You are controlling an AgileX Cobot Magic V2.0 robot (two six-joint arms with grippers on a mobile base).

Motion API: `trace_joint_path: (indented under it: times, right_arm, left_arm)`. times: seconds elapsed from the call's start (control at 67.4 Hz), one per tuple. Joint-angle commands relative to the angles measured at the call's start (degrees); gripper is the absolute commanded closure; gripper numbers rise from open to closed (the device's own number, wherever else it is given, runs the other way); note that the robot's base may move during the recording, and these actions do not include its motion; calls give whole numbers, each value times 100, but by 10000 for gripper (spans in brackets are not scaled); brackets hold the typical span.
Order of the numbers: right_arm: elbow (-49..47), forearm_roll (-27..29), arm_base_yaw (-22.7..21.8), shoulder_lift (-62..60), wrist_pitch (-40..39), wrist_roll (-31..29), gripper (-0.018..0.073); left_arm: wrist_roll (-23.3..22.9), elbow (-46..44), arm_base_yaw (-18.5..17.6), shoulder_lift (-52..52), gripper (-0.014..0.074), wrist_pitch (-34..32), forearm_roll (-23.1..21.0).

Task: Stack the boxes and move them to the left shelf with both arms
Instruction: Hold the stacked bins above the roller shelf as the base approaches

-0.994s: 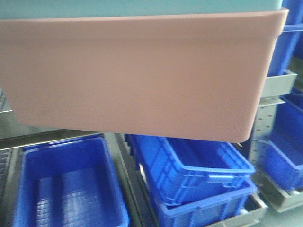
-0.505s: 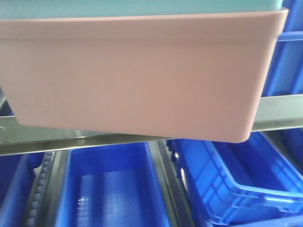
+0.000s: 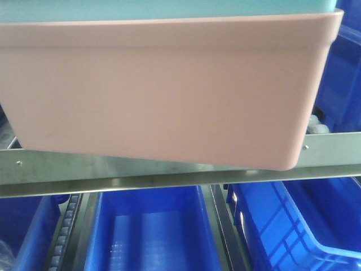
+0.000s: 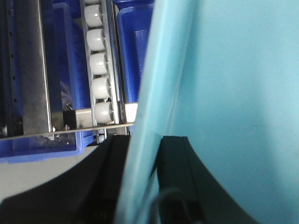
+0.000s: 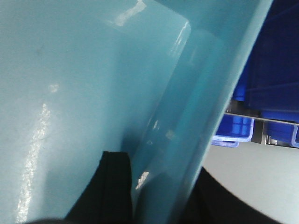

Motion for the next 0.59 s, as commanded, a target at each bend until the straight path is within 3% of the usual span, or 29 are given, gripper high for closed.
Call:
trace_joint_path:
  times: [0.0, 0.579]
  right_arm:
    - [-255, 447, 172, -215, -1366, -126, 503]
    - [-255, 447, 172, -215, -1366, -126, 503]
  left_arm:
    - [-22, -273, -238, -259, 599, -1274, -284]
    - [-22, -273, -238, -259, 599, -1274, -284]
